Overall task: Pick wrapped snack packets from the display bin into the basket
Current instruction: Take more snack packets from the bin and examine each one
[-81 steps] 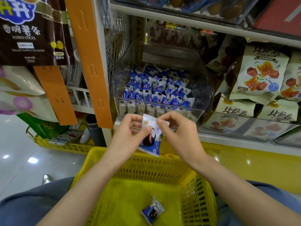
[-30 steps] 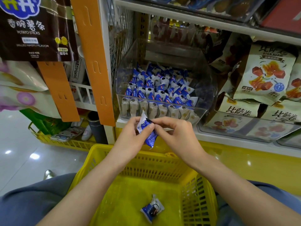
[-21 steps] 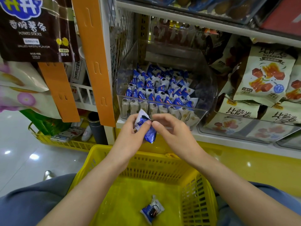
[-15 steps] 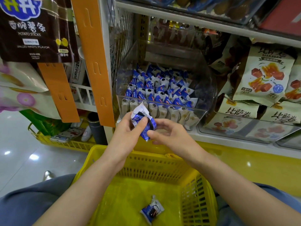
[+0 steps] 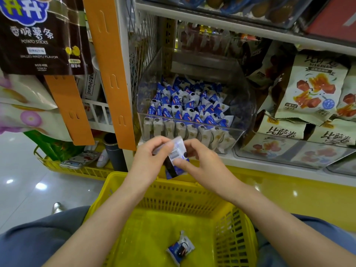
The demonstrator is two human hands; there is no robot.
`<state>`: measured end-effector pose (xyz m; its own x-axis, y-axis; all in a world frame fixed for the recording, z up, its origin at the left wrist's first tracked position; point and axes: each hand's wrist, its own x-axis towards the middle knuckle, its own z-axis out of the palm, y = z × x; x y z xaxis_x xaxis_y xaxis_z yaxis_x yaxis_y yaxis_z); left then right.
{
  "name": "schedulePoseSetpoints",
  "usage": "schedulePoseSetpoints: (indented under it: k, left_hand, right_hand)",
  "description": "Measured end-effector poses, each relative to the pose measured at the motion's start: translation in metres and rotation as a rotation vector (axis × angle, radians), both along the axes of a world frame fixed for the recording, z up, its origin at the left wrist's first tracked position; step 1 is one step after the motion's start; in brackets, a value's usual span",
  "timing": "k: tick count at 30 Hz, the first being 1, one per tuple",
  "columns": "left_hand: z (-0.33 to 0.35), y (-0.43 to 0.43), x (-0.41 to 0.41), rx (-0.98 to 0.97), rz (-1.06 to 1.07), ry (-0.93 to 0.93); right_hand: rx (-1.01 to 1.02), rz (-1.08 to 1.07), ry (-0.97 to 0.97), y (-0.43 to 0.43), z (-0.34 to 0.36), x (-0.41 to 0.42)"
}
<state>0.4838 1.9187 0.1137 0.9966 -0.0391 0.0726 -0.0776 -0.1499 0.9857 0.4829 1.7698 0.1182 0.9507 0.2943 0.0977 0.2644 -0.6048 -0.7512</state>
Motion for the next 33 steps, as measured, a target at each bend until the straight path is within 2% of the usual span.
schedulePoseSetpoints:
  k: [6, 11, 13, 17, 19, 21, 24, 26, 28, 30, 33]
  left_hand:
    - [-0.003, -0.008, -0.003, 0.031, -0.047, 0.037]
    - [-0.002, -0.006, -0.005, -0.004, -0.063, 0.050]
    - [-0.003, -0.007, -0.004, -0.057, -0.011, 0.077]
    - [-0.004, -0.004, 0.002, -0.208, 0.141, 0.179]
    - [-0.005, -0.004, 0.002, -0.228, 0.155, 0.199]
    - [-0.005, -0.004, 0.002, -0.242, 0.167, 0.194]
    - [-0.004, -0.002, 0.005, -0.238, 0.169, 0.281]
    - [-0.002, -0.002, 0.005, -0.332, 0.040, 0.393]
    - [0.000, -0.004, 0.002, -0.454, -0.092, 0.415]
    - [0.001, -0.005, 0.000, -0.578, -0.105, 0.392]
    - [0.000, -0.001, 0.003, -0.595, 0.021, 0.348]
  right_hand:
    - [0.140, -0.096, -0.098, -0.001, 0.006, 0.001]
    - [-0.051, -0.053, -0.328, -0.002, 0.006, -0.003]
    - [0.032, -0.079, -0.230, 0.000, 0.005, -0.003]
    - [0.122, -0.133, 0.130, 0.001, 0.002, 0.003]
    - [0.156, -0.147, 0.145, 0.001, 0.001, 0.004]
    - [0.188, -0.202, 0.055, 0.000, 0.003, 0.004]
    - [0.082, -0.237, -0.197, -0.003, 0.007, 0.001]
    - [-0.032, -0.173, -0.359, -0.005, 0.009, -0.002]
    - [-0.161, -0.088, -0.483, -0.003, 0.009, -0.005]
    - [-0.249, -0.001, -0.546, -0.002, 0.009, -0.007]
    - [-0.295, 0.106, -0.570, 0.000, 0.008, -0.009]
